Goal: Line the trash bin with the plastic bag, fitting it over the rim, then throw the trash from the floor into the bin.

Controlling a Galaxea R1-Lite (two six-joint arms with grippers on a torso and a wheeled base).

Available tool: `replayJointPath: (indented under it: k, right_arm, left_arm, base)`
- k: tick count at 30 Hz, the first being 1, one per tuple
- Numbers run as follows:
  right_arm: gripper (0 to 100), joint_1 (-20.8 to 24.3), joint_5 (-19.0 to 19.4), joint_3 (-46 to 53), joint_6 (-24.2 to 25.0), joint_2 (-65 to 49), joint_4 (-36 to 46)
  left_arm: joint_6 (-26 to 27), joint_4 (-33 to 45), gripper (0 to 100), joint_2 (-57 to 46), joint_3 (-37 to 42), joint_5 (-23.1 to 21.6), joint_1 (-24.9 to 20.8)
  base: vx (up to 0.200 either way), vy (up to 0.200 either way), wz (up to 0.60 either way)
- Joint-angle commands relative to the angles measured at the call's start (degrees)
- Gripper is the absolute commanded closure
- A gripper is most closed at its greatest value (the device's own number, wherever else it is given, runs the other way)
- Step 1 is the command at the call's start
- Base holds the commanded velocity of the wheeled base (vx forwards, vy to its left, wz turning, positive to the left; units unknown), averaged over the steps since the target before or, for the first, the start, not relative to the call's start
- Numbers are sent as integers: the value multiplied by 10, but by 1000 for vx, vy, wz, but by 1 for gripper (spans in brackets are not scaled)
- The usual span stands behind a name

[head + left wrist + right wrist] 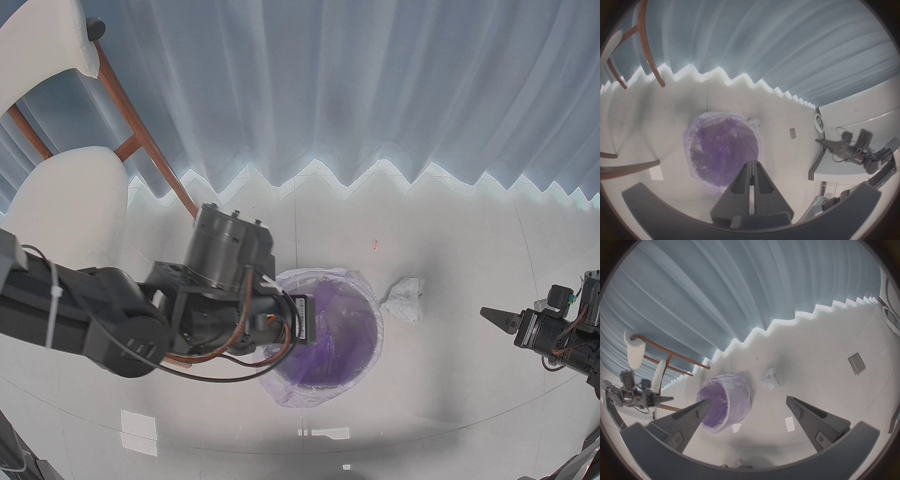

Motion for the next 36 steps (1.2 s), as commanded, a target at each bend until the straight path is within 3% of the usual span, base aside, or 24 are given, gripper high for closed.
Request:
replayJointPath:
  k: [1, 5, 11, 19, 36]
  right_arm:
    - [0, 1, 0, 15, 12, -53, 1]
    - [0, 1, 2, 32, 12, -57, -2]
    - [0, 3, 2, 40, 14, -59, -2]
    - [0, 16, 2, 40, 14, -62, -2]
    - [0, 38, 4, 58, 20, -73, -2]
  left_arm:
    - [1, 5, 100, 100, -31, 8, -12]
    - [1, 36, 100, 167, -114, 59, -10]
    - [1, 164, 100, 233, -229, 103, -13]
    - [2, 188, 100, 332, -339, 148, -1]
    - [0, 183, 100, 365, -361, 170, 33]
  base:
    - [0, 0, 0]
    - [0, 0, 0]
    - [0, 0, 0]
    - [0, 0, 0]
    - [0, 0, 0]
